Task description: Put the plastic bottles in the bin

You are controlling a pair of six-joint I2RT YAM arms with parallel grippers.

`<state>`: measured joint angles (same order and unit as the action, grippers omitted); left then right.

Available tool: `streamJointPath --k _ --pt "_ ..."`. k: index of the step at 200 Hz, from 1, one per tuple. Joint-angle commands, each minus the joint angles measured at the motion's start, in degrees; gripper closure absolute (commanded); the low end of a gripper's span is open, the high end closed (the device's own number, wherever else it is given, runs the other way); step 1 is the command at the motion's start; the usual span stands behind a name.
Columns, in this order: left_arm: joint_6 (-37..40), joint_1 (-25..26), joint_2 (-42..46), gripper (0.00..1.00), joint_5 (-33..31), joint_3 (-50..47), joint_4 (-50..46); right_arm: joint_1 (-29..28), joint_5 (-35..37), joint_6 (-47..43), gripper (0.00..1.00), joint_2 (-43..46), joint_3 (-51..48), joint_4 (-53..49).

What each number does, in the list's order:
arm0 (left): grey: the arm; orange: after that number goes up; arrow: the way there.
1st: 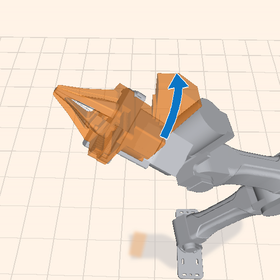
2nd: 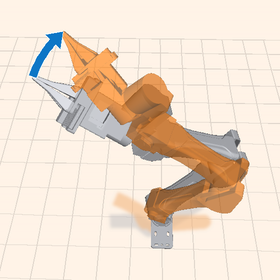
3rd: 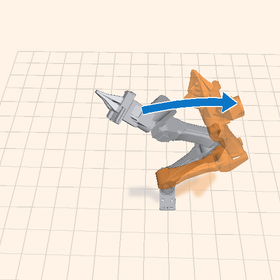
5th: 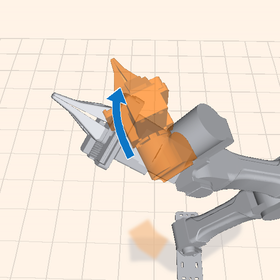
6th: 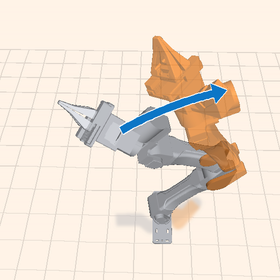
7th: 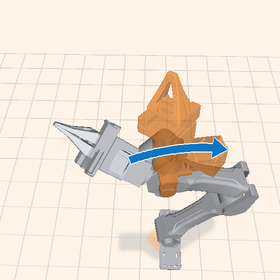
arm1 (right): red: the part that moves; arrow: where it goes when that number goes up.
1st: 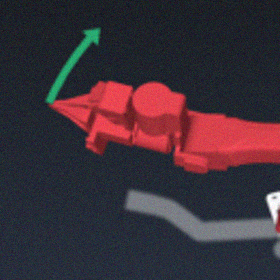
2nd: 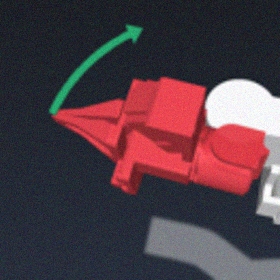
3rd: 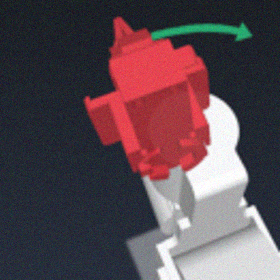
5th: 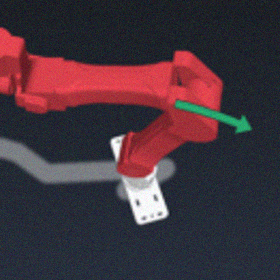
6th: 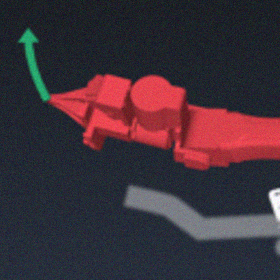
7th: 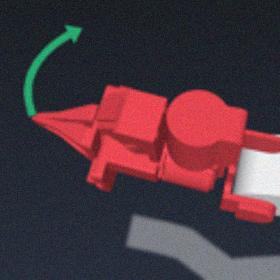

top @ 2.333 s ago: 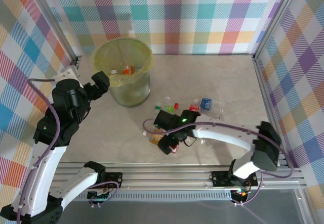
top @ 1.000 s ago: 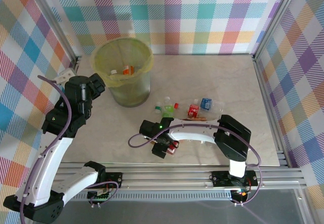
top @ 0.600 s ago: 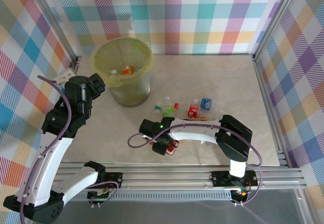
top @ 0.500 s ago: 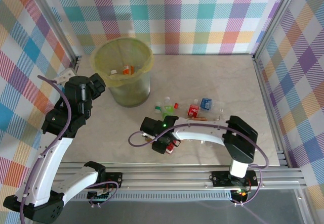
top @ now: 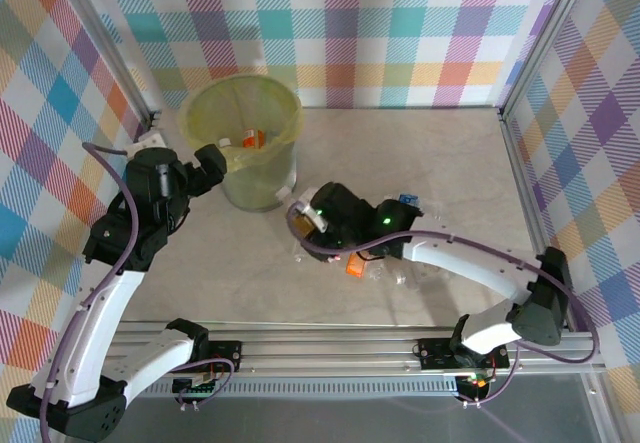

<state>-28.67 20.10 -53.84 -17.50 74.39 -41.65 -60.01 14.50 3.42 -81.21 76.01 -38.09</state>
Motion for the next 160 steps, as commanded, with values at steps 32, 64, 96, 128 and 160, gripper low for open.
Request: streamJointPath --k 32,64,96,128,160 --pt "1.4 -0.3 -4.3 0.00 28.9 1.1 10.0 6.7 -0.2 6.4 0.48 8.5 -5.6 15.0" --pt "-0.9 0.3 -8.0 0.06 43.4 0.4 19.6 7.1 -1.3 5.6 0.48 9.8 -5.8 18.3" --pt "-0.8 2.1 -11.8 0.12 48.1 2.2 24.5 7.1 -3.0 5.8 0.47 8.9 -4.6 18.3" --pt "2.2 4.3 -14.8 0.14 48.3 4.7 24.1 7.1 -4.8 6.8 0.47 9.0 -4.3 19.0" --pt "3.9 6.3 -18.0 0.19 47.5 6.8 23.9 7.1 -5.8 7.3 0.47 8.7 -3.7 19.4"
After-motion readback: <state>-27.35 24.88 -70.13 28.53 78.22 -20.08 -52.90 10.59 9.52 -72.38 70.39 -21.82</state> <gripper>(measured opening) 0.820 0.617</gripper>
